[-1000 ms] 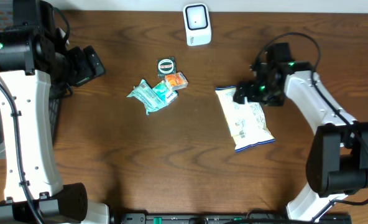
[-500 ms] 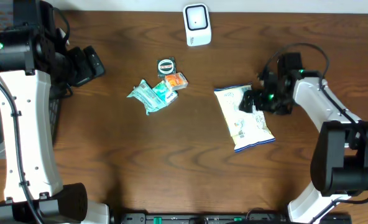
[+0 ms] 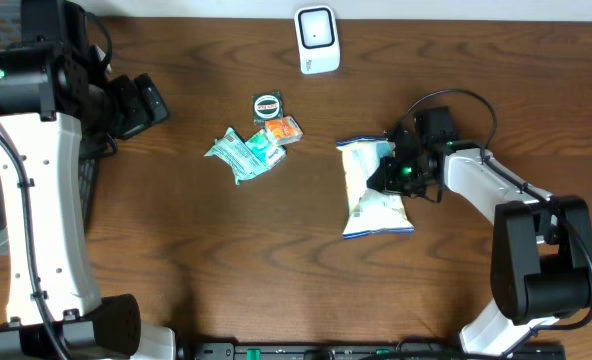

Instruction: Scan the item barcode

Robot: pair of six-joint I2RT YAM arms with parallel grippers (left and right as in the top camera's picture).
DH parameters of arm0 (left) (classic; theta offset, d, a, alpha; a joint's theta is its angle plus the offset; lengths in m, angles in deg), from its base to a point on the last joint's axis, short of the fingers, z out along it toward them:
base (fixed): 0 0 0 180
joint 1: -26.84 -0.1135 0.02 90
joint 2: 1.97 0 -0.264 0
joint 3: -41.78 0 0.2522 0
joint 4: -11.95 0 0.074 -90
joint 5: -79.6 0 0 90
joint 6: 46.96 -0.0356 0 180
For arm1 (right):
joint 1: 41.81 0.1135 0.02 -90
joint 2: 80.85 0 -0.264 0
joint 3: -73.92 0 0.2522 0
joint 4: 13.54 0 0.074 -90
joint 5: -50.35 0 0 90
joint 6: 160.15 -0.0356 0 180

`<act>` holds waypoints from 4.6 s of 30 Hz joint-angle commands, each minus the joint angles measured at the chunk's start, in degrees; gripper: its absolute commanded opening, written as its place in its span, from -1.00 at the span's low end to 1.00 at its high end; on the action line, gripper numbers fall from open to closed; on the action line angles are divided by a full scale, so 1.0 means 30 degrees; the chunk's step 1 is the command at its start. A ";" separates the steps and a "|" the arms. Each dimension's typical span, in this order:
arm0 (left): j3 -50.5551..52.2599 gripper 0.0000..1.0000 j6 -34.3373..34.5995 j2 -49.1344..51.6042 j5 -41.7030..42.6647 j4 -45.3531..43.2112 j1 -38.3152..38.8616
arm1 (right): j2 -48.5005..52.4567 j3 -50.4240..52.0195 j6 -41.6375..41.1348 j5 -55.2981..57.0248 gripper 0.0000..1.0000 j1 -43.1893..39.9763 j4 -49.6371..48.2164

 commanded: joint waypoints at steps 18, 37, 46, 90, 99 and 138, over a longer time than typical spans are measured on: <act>-0.0153 0.96 -0.0036 -0.0160 -0.0102 0.0058 -0.0044 | -0.5100 -0.5034 -0.6550 -1.0236 -0.98 -0.0182 -0.7329; -0.0153 0.95 -0.0036 -0.0160 -0.0102 0.0058 -0.0044 | -0.5005 -0.5013 0.0437 1.1941 -0.98 0.2193 -0.0007; -0.0153 0.96 -0.0036 -0.0160 -0.0102 0.0058 -0.0044 | -0.1311 -0.4998 0.5909 2.5740 -0.98 0.5348 0.1858; -0.0153 0.96 -0.0036 -0.0160 -0.0102 0.0058 -0.0044 | 0.0328 -0.3177 -0.0270 0.8262 -0.98 0.3351 0.6900; -0.0153 0.96 -0.0036 -0.0160 -0.0102 0.0058 -0.0044 | -0.0117 -0.8801 -0.0248 0.9668 -0.93 0.3351 0.8728; -0.0153 0.95 -0.0036 -0.0160 -0.0102 0.0058 -0.0044 | 0.0226 -0.2186 -0.0568 0.9457 -0.55 0.3548 1.0047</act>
